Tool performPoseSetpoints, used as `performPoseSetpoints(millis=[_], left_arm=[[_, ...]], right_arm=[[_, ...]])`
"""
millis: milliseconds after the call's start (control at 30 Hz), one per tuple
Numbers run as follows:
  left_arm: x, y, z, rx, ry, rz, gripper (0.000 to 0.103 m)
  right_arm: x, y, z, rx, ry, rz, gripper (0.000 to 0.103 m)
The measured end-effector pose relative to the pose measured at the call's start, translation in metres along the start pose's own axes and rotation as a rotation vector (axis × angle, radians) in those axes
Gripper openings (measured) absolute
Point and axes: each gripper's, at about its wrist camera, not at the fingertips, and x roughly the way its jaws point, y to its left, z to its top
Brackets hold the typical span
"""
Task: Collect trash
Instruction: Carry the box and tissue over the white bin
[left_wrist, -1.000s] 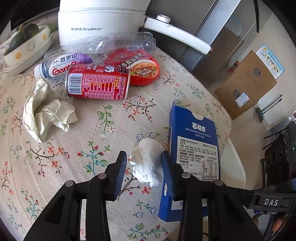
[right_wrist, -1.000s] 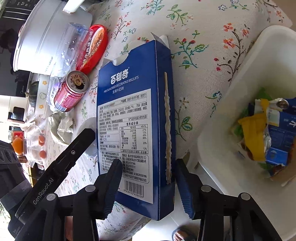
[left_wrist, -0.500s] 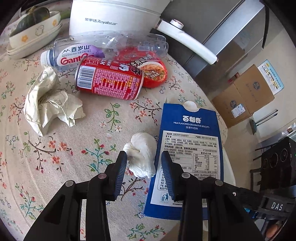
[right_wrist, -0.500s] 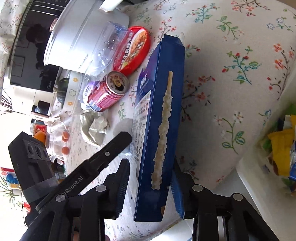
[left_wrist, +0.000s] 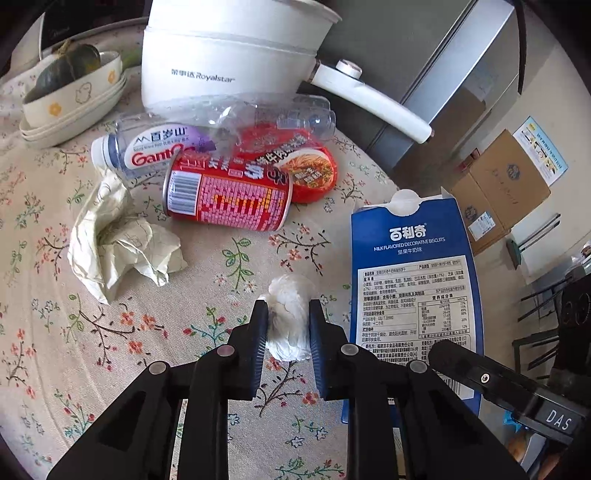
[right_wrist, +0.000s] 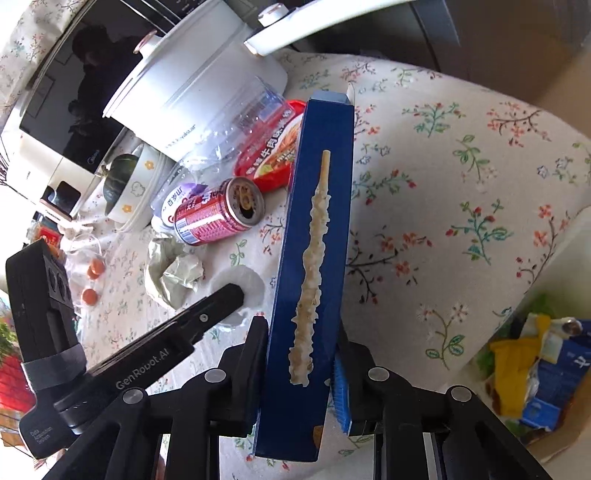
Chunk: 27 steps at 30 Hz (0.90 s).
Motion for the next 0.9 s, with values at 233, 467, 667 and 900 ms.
performPoseSetpoints(millis=[233,467,667,900], left_arm=[[-0.032,-0.017,0.002,0.007,-0.087,-0.013,0.023],[-0.062,-0.059,-0.004,0.076,-0.162,-0.091,0.023],[-0.065,-0.106,-0.017,0.159,-0.166,-0.171,0.023],[-0.045,-0.160,-0.038,0.247,-0.104,-0.241,0.023]], right_arm=[[-0.032,0.002,0.004,-0.050,-0.095,-0.027,0.028],[-0.081,0.018,-0.002,-0.174,-0.237,-0.137,0.028],[-0.119,0.012,-0.013,-0.232,-0.333,-0.231,0.028],[-0.149,-0.027,-0.033,-0.192,-0.380,-0.345,0.028]])
